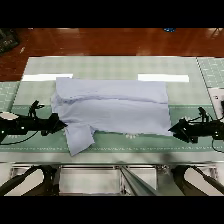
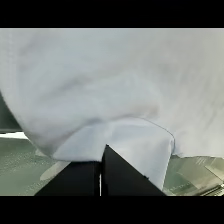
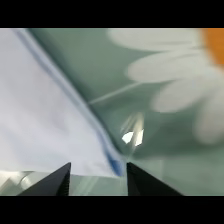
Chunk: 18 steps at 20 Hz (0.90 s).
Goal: Fold the shirts.
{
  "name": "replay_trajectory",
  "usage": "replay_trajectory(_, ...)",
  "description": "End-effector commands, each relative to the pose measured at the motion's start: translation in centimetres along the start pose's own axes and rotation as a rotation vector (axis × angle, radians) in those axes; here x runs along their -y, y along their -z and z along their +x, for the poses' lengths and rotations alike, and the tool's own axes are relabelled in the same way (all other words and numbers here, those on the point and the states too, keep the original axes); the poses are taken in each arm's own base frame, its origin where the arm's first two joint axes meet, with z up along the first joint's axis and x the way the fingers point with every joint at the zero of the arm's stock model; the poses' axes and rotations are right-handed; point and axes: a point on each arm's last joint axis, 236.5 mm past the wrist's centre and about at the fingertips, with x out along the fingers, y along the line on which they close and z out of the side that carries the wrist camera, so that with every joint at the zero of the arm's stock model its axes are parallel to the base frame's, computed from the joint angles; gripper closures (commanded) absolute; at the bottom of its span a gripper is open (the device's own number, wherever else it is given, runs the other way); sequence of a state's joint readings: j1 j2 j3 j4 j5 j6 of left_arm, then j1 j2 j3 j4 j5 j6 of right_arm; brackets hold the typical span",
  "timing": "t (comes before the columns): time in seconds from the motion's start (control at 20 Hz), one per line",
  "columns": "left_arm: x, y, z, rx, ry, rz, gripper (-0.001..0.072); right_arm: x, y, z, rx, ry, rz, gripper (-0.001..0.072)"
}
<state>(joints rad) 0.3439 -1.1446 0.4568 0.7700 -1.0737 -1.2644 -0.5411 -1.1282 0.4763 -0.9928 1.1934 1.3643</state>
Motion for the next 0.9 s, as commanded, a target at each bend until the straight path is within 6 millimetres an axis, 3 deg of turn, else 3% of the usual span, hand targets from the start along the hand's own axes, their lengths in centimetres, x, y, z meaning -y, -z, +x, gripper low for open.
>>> replay_trajectory(0.0, 0.1, 0.1, 0.0, -0.004, 0.001, 0.002, 0.0689, -1.9, -1.3, 2.8, 0.013, -0.037, -0.006, 0.0299)
replay_trajectory(0.05, 0.1, 0.2, 0.0, -0.007, 0.002, 0.002, 0.0689, -2.7, -2.0, 3.4, 0.034, -0.053, -0.011, 0.0325)
replay_trajectory(0.1, 0.1, 0.3, 0.0, -0.012, 0.004, 0.002, 0.0689, -4.1, -2.3, 3.7, 0.042, -0.081, -0.043, 0.0458)
replay_trajectory(0.15, 0.3, 0.2, -0.2, -0.015, 0.006, 0.011, 0.0689, -5.4, -2.5, 3.5, 0.044, -0.109, -0.111, 0.0641)
replay_trajectory(0.2, 0.6, -0.1, -0.6, -0.016, 0.011, 0.048, 0.0689, -6.7, -2.6, 2.9, 0.038, -0.135, -0.179, 0.0683)
replay_trajectory(0.4, 3.6, -4.4, -4.8, 0.072, 0.046, 0.131, 0.069, -8.7, -5.1, -1.0, 0.089, -0.119, -0.288, 0.0684)
replay_trajectory(0.55, 7.1, -8.1, -7.1, 0.159, 0.051, 0.194, 0.069, -11.9, -8.0, -3.5, 0.182, -0.137, -0.351, 0.0684)
replay_trajectory(0.85, 13.0, -15.1, -4.9, 0.134, 0.067, 0.24, 0.069, -17.1, -13.8, -4.7, 0.245, -0.167, -0.386, 0.0684)
